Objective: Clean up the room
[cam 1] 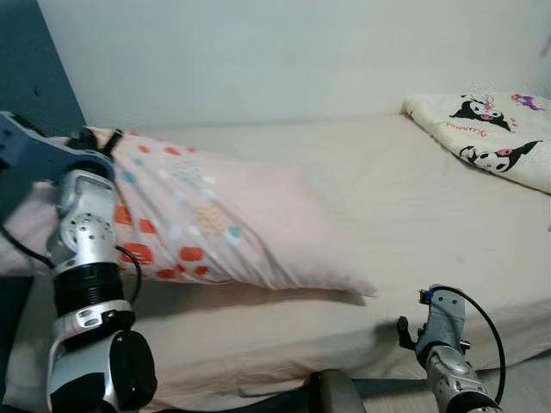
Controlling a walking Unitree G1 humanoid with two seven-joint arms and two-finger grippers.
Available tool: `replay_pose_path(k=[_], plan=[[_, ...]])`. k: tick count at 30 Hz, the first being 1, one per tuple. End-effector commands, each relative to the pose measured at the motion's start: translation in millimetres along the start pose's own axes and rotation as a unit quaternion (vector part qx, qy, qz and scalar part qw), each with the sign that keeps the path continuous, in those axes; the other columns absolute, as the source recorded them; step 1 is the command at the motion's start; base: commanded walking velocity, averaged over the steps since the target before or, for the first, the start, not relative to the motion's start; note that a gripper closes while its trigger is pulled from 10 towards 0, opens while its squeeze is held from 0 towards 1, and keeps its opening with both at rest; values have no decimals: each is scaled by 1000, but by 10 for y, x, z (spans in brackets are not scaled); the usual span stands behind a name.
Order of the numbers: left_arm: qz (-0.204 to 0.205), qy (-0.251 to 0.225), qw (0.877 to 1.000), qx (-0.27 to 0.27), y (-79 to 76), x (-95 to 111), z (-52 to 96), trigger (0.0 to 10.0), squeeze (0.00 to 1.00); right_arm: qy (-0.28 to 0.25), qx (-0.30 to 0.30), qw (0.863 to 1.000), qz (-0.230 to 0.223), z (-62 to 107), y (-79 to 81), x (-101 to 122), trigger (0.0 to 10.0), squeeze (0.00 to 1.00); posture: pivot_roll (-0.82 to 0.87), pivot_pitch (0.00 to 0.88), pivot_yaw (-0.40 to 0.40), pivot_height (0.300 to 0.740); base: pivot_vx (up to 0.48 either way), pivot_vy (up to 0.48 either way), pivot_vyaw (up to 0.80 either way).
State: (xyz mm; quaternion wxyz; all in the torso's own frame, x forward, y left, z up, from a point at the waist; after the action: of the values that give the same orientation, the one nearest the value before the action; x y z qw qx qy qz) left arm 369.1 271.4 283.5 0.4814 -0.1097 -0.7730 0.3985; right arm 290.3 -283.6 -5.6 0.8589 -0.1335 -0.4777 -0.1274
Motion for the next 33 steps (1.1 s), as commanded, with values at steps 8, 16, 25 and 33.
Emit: replay_pose_path(k=[8, 16, 25, 33], plan=[[-256, -123, 958, 40, 96, 576, 290, 0, 0, 3, 13, 1000, 4, -6, 81, 10, 10000, 0, -17, 3, -28, 541, 0, 0, 0], [-490, 107, 861, -87, 410, -246, 545, 0, 0, 5, 19, 1000, 6, -6, 137, 8, 10000, 0, -17, 0, -21, 541, 0, 0, 0], [-652, 273, 668, -233, 682, -581, 957, 0, 0, 6, 18, 1000, 6, -4, 122, -1, 10000, 0, -17, 0, -16, 541, 0, 0, 0], [-670, 450, 466, -362, 1029, -572, 1539, 0, 0, 8, 17, 1000, 6, 1, 122, -22, 10000, 0, -23, 0, -13, 541, 0, 0, 0]])
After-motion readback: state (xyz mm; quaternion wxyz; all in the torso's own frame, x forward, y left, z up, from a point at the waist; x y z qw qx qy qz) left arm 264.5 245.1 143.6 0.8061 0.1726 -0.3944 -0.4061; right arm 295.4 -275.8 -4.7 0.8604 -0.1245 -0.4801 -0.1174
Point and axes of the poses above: a point about 5 cm out from each wrist's last joint towards the gripper, its own z axis pointing back from the gripper into the wrist, its own x axis along the axis of the wrist's last joint, y = z × x, the point moved 2 cm from there along -z, pointing out of the wrist towards the gripper, and after that the axes turned 1 degree about z, right-handed, at the moved point
